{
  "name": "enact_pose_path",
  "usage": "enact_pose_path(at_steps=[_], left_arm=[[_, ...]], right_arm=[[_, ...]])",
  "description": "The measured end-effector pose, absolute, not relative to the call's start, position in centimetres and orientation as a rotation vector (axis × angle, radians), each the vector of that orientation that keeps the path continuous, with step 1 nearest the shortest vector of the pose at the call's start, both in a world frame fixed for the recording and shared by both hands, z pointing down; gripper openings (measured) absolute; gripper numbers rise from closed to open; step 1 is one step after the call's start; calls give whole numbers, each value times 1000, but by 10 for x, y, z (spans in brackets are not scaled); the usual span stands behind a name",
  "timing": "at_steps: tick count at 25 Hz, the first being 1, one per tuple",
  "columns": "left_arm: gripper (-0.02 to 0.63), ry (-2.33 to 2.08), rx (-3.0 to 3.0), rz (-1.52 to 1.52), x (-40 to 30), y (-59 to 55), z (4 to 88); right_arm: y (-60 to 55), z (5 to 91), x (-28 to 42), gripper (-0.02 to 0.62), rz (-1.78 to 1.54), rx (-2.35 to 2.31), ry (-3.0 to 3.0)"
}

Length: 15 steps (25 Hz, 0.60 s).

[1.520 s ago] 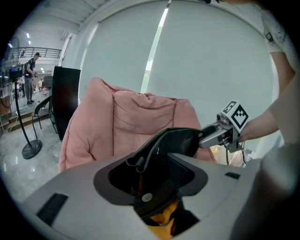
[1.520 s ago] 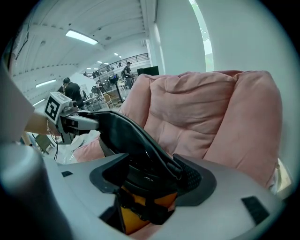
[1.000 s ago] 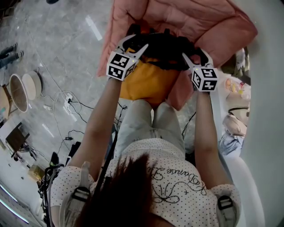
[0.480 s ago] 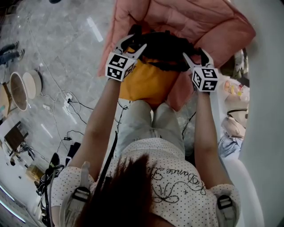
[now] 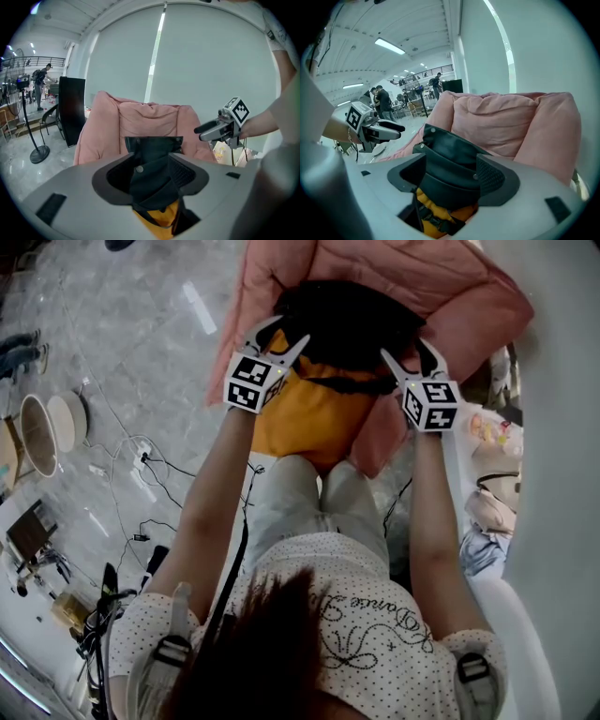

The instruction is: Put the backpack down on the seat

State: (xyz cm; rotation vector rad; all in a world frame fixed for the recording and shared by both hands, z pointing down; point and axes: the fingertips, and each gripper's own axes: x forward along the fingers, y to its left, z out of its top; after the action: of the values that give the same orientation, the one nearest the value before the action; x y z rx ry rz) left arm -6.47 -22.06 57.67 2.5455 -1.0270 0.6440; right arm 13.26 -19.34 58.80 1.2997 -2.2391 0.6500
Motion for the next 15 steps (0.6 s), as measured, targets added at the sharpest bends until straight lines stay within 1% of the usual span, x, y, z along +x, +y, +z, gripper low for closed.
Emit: enact_pose_path(at_steps=[10,15], left_arm=[[216,-1042,2551,623,-63,-221,566],[216,-1074,2575,569,-65,-224,542]], right_arm=[[-197,574,132,331,637,1333,-2260],[-201,549,129,304,587,1378,-2284]])
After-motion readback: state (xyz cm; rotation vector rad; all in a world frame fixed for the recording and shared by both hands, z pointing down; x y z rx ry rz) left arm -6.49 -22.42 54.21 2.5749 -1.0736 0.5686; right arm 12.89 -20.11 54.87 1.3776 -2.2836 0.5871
